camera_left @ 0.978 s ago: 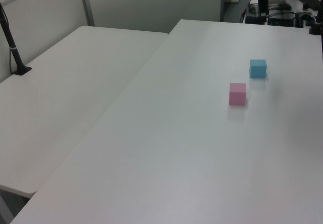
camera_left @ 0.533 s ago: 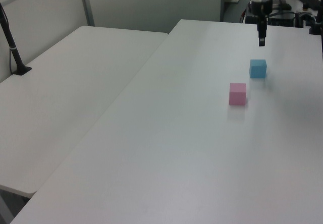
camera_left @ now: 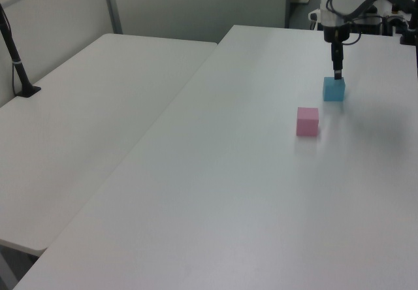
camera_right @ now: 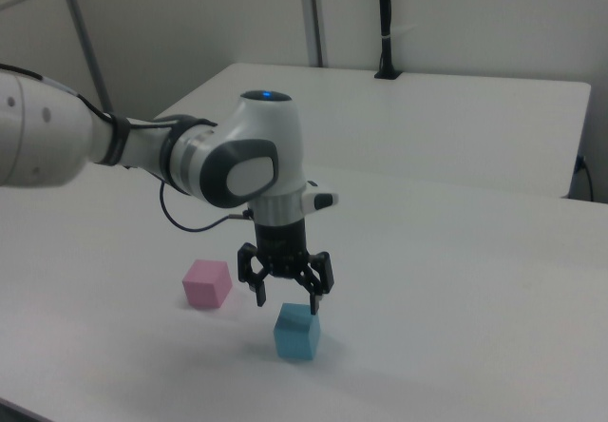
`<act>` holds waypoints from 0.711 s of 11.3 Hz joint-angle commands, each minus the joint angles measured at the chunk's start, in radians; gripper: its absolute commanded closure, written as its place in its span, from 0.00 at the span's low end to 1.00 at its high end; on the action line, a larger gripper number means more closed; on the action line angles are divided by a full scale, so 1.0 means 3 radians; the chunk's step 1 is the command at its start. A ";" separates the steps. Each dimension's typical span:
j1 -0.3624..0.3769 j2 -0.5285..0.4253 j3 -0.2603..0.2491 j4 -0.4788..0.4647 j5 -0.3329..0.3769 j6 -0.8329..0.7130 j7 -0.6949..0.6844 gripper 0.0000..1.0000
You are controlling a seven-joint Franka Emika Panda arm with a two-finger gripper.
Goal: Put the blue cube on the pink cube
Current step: 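Lower the gripper and close it on the light-blue cube, then lift the blue cube and carry it above the pink cube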
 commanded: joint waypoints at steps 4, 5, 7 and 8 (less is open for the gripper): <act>0.0052 0.0286 -0.0013 -0.0026 -0.0059 0.0242 0.0031 0.11; 0.0052 0.0276 -0.0013 -0.0021 -0.0054 0.0212 0.0031 0.32; 0.0057 0.0149 0.0002 0.0055 -0.0049 -0.0108 0.0036 0.51; 0.0077 0.0097 0.0033 0.0162 -0.0039 -0.0409 0.0041 0.51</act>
